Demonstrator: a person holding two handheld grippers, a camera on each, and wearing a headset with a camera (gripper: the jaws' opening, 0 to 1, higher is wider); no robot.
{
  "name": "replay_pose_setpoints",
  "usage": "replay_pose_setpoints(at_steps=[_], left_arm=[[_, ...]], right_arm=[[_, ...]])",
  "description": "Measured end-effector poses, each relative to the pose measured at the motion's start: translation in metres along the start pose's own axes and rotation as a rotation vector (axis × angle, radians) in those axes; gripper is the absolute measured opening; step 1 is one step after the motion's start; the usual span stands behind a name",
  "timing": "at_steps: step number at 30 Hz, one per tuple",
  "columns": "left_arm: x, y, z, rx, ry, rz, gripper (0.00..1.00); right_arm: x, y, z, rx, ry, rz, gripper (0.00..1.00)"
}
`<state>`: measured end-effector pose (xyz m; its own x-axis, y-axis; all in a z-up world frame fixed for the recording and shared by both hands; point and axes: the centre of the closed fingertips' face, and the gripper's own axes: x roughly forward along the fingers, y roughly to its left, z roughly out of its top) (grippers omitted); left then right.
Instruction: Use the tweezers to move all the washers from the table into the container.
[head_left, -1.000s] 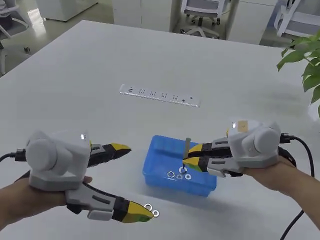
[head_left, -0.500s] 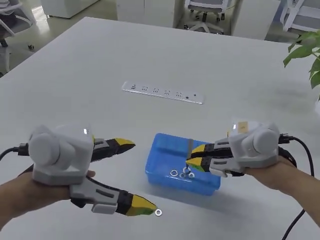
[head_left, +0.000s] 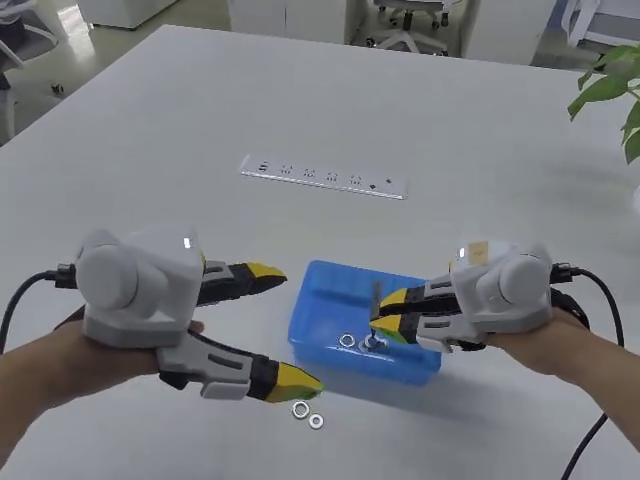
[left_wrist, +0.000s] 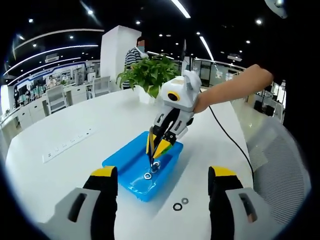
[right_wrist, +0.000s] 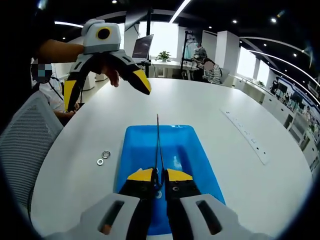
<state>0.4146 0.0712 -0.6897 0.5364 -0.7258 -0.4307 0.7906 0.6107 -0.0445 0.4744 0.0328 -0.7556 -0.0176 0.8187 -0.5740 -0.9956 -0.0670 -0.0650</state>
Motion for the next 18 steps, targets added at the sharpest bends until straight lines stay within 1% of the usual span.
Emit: replay_pose_setpoints(at_steps=[2, 3, 6, 9, 10, 15, 18], left_arm=[[0.004, 0.003, 0.004, 0.017, 0.0, -0.011, 0.74], [0.006, 0.004, 0.006, 0.035, 0.004, -0.015, 0.69], [0.012, 0.006, 0.009, 0.064, 0.019, -0.034, 0.58], [0.019, 0.01, 0.012, 0.104, 0.034, -0.038, 0.47], [0.022, 0.011, 0.013, 0.113, 0.042, -0.042, 0.44], [0.034, 0.014, 0.017, 0.162, 0.055, -0.057, 0.31], [0.042, 0.016, 0.021, 0.174, 0.052, -0.067, 0.29]], right_arm=[[0.0, 0.001, 0.0, -0.005, 0.001, 0.001, 0.08], [0.0, 0.001, -0.001, -0.005, -0.002, 0.0, 0.08], [0.0, 0.001, -0.001, -0.002, -0.001, 0.003, 0.08], [0.0, 0.001, -0.002, -0.004, -0.001, 0.003, 0.09], [-0.001, 0.002, -0.002, -0.007, -0.001, 0.004, 0.09], [-0.001, 0.003, -0.002, -0.018, 0.002, 0.008, 0.09], [-0.001, 0.005, -0.002, -0.025, 0.003, 0.015, 0.09]])
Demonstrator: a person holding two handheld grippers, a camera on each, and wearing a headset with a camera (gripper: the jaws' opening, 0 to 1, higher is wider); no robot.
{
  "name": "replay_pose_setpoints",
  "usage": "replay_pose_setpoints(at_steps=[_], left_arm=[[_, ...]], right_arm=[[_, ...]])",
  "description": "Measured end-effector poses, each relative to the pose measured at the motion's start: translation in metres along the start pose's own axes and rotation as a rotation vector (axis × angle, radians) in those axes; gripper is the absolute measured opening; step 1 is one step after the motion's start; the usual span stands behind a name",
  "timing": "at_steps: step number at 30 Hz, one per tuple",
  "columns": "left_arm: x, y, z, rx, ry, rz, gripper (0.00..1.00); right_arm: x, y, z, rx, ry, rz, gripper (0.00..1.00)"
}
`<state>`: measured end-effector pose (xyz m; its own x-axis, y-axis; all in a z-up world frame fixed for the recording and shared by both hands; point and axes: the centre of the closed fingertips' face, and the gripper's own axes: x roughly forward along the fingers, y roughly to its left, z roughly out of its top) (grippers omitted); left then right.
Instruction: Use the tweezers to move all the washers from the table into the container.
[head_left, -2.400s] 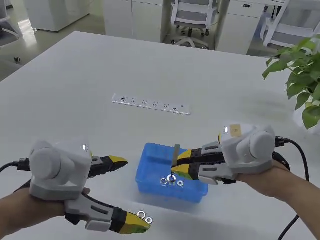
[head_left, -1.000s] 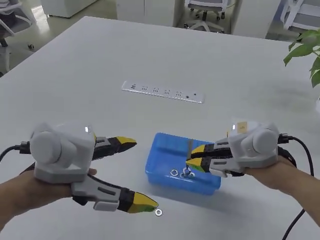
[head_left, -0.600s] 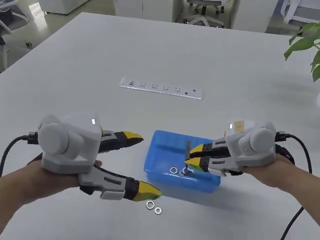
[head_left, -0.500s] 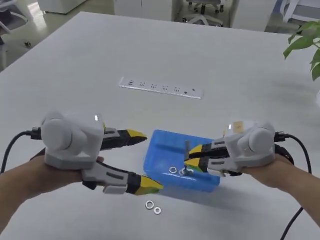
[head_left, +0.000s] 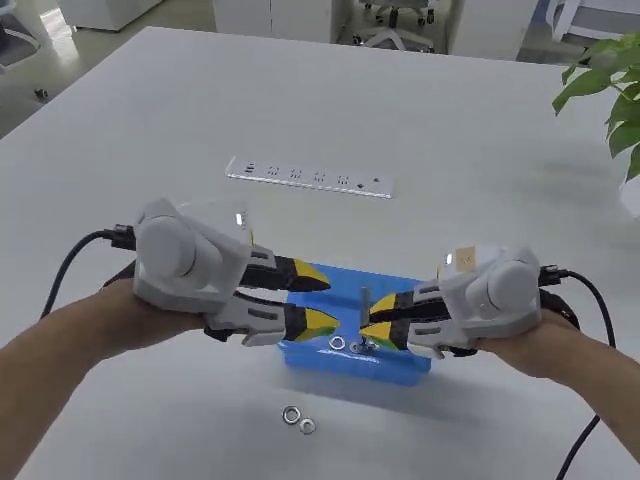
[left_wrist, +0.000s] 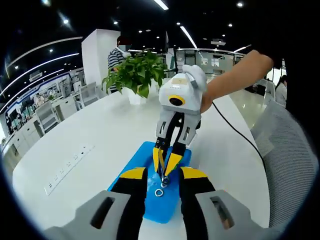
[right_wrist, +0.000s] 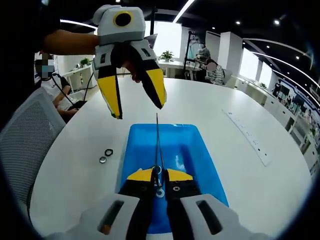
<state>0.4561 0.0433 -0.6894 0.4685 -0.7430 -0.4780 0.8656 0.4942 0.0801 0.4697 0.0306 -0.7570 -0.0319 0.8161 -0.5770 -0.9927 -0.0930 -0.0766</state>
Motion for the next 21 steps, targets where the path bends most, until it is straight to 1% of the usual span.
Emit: replay_pose_setpoints(at_steps=[3, 8, 9, 11, 14, 19, 21], left_arm=[[0.006, 0.001, 0.002, 0.017, -0.002, -0.01, 0.26], [0.014, -0.001, 0.005, 0.038, -0.004, -0.028, 0.22], [0.016, -0.002, 0.006, 0.043, -0.004, -0.033, 0.21], [0.018, -0.005, 0.01, 0.059, -0.004, -0.038, 0.18], [0.019, -0.006, 0.013, 0.069, -0.007, -0.044, 0.14], [0.02, -0.005, 0.015, 0.079, -0.006, -0.053, 0.08], [0.021, -0.006, 0.016, 0.082, -0.006, -0.062, 0.08]], right_arm=[[0.0, 0.0, 0.0, -0.007, 0.001, 0.003, 0.09], [0.001, 0.003, 0.001, -0.021, 0.003, 0.01, 0.09], [0.001, 0.002, 0.001, -0.021, 0.003, 0.01, 0.09], [0.002, 0.003, 0.001, -0.026, 0.004, 0.014, 0.09], [0.002, 0.003, 0.001, -0.03, 0.005, 0.016, 0.09], [0.002, 0.004, 0.001, -0.035, 0.006, 0.019, 0.09], [0.001, 0.004, 0.0, -0.034, 0.005, 0.019, 0.09]])
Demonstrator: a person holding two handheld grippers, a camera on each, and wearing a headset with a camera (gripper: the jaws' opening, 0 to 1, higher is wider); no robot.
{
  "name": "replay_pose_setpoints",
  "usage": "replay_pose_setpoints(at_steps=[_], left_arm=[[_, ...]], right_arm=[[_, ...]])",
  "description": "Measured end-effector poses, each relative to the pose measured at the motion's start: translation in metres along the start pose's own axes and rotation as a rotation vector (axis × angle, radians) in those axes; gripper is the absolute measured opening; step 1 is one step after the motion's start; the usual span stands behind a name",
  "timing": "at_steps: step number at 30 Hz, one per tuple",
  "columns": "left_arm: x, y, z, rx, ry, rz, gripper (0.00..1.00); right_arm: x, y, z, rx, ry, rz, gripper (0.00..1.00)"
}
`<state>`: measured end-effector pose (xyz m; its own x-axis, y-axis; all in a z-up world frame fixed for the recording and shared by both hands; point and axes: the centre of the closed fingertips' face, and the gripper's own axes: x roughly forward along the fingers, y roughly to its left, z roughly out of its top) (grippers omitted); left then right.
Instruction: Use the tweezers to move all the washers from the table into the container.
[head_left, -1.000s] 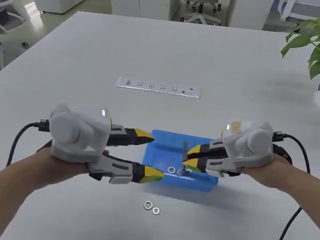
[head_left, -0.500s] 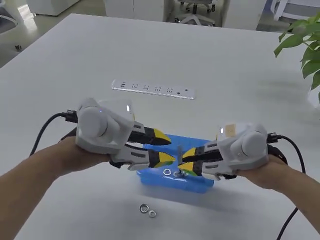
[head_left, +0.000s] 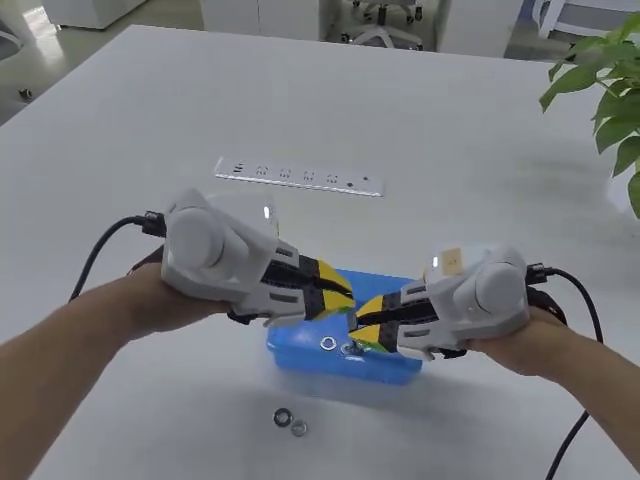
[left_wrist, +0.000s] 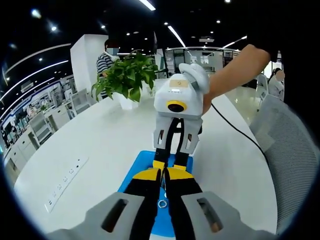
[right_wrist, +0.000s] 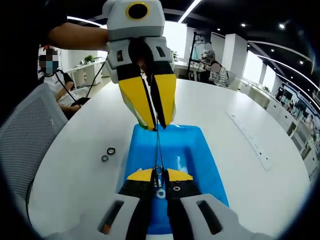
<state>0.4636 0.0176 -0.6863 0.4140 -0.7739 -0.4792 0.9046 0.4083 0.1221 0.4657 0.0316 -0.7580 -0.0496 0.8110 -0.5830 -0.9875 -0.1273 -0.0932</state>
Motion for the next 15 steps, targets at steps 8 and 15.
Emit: replay_pose_setpoints(at_steps=[8, 15], left_arm=[[0.0043, -0.0048, 0.0024, 0.015, -0.002, -0.031, 0.06], [0.0062, -0.0065, 0.0034, 0.03, 0.006, -0.035, 0.05]], right_arm=[[-0.0016, 0.0016, -0.0012, -0.009, 0.002, 0.011, 0.09], [-0.0017, 0.0022, -0.0025, -0.009, 0.013, 0.007, 0.11]])
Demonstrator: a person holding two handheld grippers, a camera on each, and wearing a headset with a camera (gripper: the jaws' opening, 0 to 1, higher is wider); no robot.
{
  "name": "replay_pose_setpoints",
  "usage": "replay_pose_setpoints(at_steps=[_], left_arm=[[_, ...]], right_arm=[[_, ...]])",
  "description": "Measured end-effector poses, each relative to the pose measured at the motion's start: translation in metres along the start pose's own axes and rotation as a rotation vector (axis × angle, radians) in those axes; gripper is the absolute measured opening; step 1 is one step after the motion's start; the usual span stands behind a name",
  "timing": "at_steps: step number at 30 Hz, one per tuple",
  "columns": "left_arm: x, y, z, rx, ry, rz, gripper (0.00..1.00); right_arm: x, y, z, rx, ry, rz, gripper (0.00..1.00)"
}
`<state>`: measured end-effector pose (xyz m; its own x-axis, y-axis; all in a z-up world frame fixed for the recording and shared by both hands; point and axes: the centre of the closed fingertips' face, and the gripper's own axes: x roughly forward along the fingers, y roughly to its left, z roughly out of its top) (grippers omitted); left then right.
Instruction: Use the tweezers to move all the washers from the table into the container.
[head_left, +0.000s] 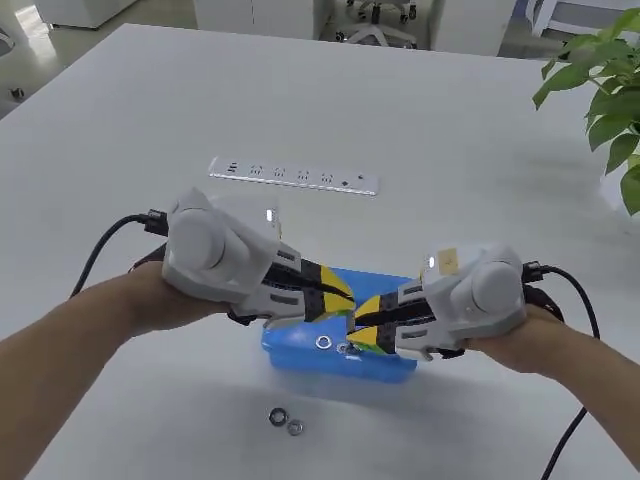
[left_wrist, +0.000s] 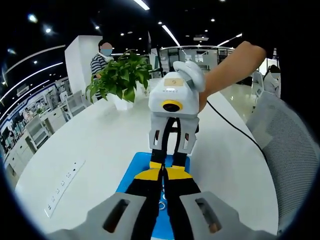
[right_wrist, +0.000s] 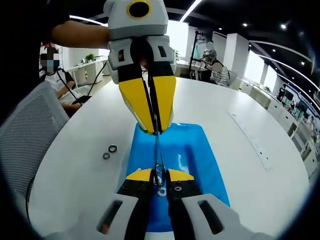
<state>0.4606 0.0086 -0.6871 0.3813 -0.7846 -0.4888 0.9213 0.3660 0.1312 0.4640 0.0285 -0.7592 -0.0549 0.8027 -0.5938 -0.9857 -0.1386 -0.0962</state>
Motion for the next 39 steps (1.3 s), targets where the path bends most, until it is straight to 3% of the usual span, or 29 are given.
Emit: replay_pose_setpoints(at_steps=[16, 39], left_arm=[[-0.002, 0.003, 0.001, -0.007, 0.007, 0.006, 0.05], [-0.02, 0.003, 0.009, 0.001, 0.017, 0.035, 0.05]], right_arm=[[-0.007, 0.001, 0.0, -0.005, 0.015, -0.02, 0.16], [-0.039, 0.004, 0.002, 0.053, 0.013, -0.102, 0.29]])
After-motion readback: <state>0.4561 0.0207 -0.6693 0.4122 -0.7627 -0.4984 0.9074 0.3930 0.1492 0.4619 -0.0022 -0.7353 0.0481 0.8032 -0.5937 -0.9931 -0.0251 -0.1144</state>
